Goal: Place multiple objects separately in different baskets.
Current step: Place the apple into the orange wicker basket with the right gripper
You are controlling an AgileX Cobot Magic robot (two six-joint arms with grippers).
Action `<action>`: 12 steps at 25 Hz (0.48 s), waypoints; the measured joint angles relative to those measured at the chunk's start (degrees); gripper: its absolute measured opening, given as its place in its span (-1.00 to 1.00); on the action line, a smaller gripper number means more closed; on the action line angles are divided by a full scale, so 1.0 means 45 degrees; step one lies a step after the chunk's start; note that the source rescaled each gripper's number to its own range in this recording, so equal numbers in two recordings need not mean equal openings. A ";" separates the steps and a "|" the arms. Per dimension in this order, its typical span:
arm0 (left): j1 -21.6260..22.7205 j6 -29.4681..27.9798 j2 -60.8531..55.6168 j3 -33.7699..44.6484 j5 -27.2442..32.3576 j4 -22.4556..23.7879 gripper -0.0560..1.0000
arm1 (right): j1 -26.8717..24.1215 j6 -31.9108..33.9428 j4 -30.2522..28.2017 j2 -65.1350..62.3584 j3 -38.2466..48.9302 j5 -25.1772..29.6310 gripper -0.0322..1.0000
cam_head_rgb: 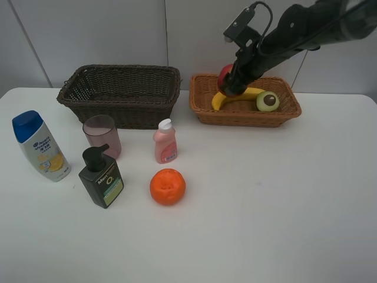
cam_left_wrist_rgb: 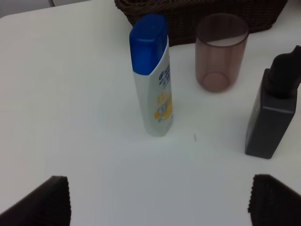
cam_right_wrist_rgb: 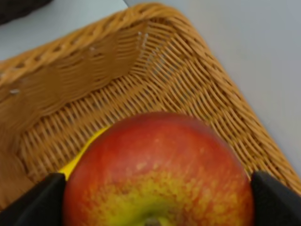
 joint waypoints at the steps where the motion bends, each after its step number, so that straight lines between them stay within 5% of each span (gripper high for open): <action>1: 0.0000 0.0000 0.0000 0.0000 0.0000 0.0000 1.00 | -0.0066 0.0000 0.0000 0.0089 0.0000 -0.0066 0.40; 12: 0.0000 0.0000 0.0000 0.0000 0.0000 0.0000 1.00 | -0.0235 0.0000 0.0000 0.0385 0.0000 -0.0374 0.40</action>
